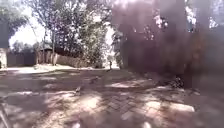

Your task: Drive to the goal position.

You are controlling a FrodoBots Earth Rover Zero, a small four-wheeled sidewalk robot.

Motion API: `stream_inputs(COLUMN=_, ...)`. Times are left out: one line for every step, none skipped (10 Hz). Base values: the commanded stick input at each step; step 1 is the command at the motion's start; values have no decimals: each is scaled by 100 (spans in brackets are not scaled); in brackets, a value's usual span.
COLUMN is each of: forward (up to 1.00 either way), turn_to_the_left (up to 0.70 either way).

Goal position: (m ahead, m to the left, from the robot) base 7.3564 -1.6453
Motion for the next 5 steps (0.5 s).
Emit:
stream_inputs(forward=70, turn_to_the_left=0)
stream_inputs(forward=70, turn_to_the_left=0)
stream_inputs(forward=70, turn_to_the_left=0)
stream_inputs(forward=70, turn_to_the_left=0)
stream_inputs(forward=70, turn_to_the_left=0)
